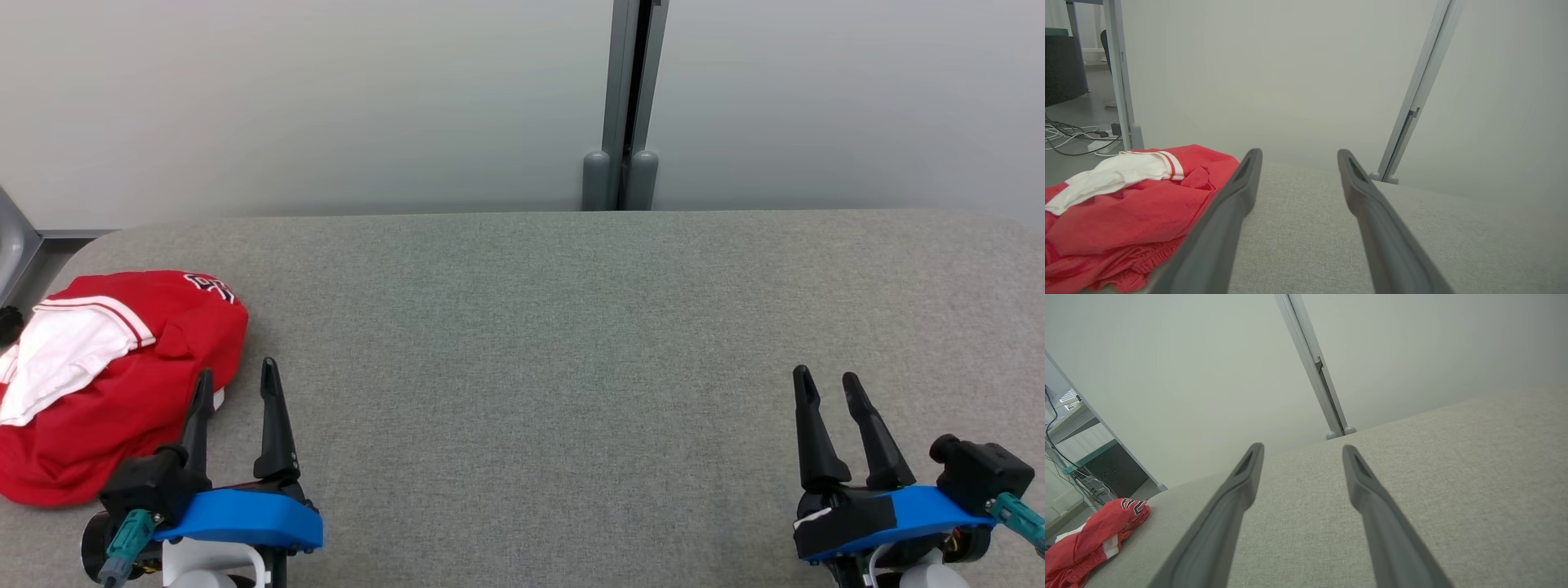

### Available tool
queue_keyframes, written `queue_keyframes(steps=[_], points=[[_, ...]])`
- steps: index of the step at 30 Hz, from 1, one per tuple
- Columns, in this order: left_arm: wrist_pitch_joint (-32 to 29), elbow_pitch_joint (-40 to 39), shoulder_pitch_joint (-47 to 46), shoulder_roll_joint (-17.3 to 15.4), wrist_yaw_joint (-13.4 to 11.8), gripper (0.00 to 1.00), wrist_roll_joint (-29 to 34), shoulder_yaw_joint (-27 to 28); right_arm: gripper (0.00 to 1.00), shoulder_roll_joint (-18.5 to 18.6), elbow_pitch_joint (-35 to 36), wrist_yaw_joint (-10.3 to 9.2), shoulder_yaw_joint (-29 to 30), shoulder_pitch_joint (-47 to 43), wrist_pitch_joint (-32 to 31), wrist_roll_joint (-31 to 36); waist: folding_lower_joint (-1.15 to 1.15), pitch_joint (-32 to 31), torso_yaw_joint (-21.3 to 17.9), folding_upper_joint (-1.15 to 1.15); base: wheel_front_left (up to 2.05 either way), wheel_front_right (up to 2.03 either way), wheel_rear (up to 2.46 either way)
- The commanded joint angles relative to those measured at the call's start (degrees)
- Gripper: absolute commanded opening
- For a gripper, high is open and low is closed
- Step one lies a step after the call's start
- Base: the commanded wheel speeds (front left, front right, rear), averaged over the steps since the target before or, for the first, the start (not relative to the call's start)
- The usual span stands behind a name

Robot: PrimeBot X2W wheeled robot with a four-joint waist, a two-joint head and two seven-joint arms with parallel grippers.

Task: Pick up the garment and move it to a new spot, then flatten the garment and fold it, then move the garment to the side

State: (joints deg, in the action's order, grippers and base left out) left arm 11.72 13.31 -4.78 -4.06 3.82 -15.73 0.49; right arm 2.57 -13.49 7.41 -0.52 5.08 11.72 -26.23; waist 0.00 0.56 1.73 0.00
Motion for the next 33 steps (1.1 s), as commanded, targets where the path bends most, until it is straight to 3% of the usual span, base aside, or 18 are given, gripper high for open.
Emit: queue_keyframes(steps=[1,33], points=[[0.41,-0.06,-0.12,-0.45,-0.33,1.00,1.16,-0.28,1.00,0.43,0.17,0.12,-0.15,0.66,0.42,1.17,0.00,0.04,0.01,0.00,0.00,0.00,0.00],[3.57,2.71,-1.74,-0.42,-1.51,1.00,13.15,-0.37,1.00,0.49,-2.13,0.09,-0.30,1.68,3.55,14.53,0.00,1.22,0.87,0.00,0.00,0.00,0.00]])
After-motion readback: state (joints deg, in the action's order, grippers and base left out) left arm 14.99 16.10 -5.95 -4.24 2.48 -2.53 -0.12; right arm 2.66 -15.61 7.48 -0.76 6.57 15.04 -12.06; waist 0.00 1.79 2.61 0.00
